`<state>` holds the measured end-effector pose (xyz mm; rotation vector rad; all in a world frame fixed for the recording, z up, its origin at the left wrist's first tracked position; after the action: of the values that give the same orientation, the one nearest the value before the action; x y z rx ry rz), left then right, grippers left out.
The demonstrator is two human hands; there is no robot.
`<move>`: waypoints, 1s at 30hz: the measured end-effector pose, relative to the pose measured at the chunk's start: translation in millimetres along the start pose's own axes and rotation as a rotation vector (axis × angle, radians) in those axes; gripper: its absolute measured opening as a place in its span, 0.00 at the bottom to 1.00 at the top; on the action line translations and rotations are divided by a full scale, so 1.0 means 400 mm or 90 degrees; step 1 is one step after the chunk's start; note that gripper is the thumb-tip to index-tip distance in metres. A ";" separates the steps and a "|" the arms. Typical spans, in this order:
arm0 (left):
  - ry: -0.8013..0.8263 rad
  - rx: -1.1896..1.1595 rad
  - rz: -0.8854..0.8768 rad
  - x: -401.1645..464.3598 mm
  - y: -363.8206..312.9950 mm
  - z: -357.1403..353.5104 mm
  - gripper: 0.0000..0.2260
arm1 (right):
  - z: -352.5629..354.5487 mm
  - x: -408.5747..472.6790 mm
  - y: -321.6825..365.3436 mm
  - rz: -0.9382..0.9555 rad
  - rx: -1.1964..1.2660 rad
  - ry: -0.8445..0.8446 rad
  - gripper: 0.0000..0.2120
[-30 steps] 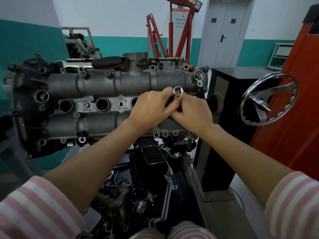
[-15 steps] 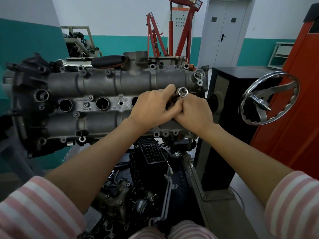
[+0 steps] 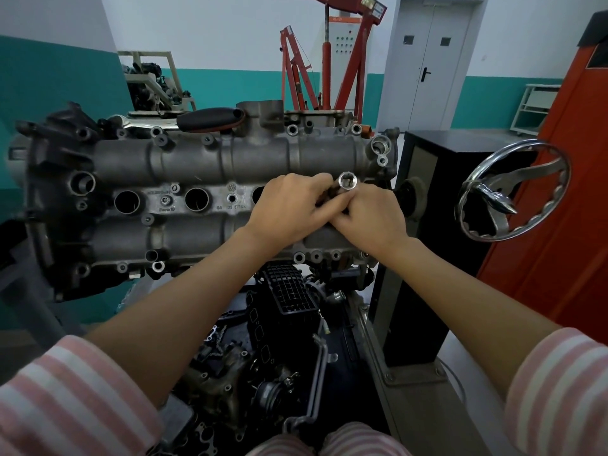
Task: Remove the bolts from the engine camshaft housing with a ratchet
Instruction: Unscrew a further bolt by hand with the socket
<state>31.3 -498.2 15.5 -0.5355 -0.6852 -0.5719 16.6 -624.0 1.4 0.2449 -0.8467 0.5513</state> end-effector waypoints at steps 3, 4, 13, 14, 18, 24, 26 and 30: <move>0.003 0.021 -0.004 0.000 -0.002 0.000 0.27 | -0.003 0.002 -0.004 0.000 0.000 0.024 0.10; 0.000 0.019 -0.005 0.000 -0.003 -0.001 0.27 | -0.005 0.003 -0.007 -0.005 0.000 0.041 0.09; -0.016 0.017 0.025 0.001 0.000 -0.001 0.16 | -0.012 0.006 -0.012 -0.016 -0.040 0.064 0.11; -0.020 0.011 0.030 0.001 0.002 -0.001 0.17 | -0.010 0.006 -0.011 -0.014 -0.047 0.059 0.12; -0.015 -0.009 0.034 0.002 0.004 0.000 0.21 | -0.011 0.004 -0.010 -0.006 -0.036 0.041 0.13; 0.001 0.036 0.009 -0.001 -0.006 0.002 0.29 | -0.004 0.002 -0.001 -0.005 -0.006 0.025 0.11; -0.012 0.038 0.004 -0.001 -0.006 0.003 0.28 | -0.002 0.003 0.001 -0.005 -0.005 0.021 0.08; -0.015 0.041 0.005 -0.001 -0.007 0.002 0.24 | -0.004 0.003 0.000 0.003 -0.001 0.014 0.07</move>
<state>28.7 -499.5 16.4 -0.4847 -0.7219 -0.5353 18.1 -623.0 1.2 0.2356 -0.8263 0.5562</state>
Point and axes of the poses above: each hand's wrist, its own x-axis towards the middle knuckle, its own z-axis out of the back of the hand, y = z × x, the point moved 2 cm from there along x, towards the middle knuckle, and after that the axes turned 12 degrees about z, right-handed, at the moved point
